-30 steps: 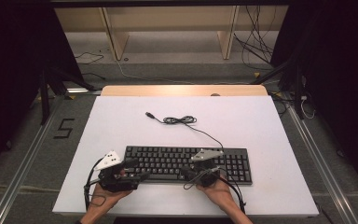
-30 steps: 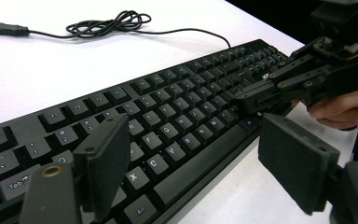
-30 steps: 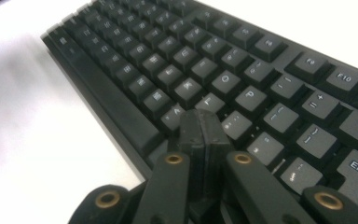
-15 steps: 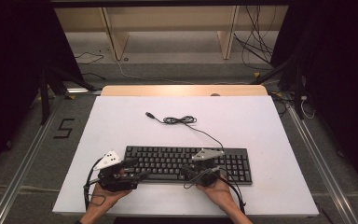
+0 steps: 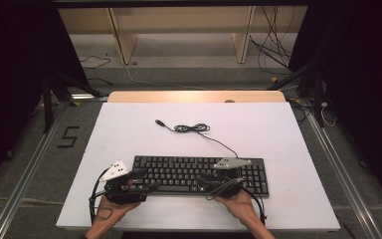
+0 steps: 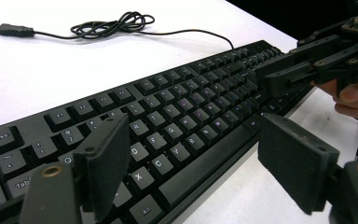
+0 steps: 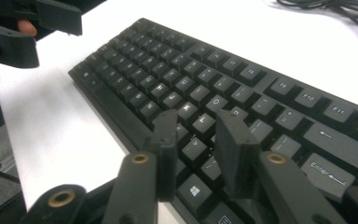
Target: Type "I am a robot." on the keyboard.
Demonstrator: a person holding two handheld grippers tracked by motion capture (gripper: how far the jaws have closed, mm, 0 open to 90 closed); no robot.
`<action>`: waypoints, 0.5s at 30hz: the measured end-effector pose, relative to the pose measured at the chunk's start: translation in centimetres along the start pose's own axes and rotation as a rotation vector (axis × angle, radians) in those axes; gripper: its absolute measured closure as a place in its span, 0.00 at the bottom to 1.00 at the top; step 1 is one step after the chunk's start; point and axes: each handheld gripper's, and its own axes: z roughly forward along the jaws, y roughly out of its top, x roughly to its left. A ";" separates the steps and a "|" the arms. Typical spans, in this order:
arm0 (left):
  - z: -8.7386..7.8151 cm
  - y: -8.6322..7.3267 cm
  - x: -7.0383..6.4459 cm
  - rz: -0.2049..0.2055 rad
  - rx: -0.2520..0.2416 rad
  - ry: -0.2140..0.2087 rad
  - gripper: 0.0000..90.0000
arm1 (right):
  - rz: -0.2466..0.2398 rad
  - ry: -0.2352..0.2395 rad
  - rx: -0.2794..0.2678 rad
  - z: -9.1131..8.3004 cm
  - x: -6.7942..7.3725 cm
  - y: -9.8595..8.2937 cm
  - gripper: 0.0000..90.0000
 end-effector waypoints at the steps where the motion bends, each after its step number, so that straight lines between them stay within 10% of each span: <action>1: 0.0 0.0 0.0 0.000 0.000 0.000 0.28 | 0.000 0.002 -0.005 -0.2 0.0 0.0 0.76; 15: -0.1 0.0 0.1 -0.002 0.001 -0.003 0.27 | 0.003 0.004 -0.037 -2.3 -0.5 -0.1 0.55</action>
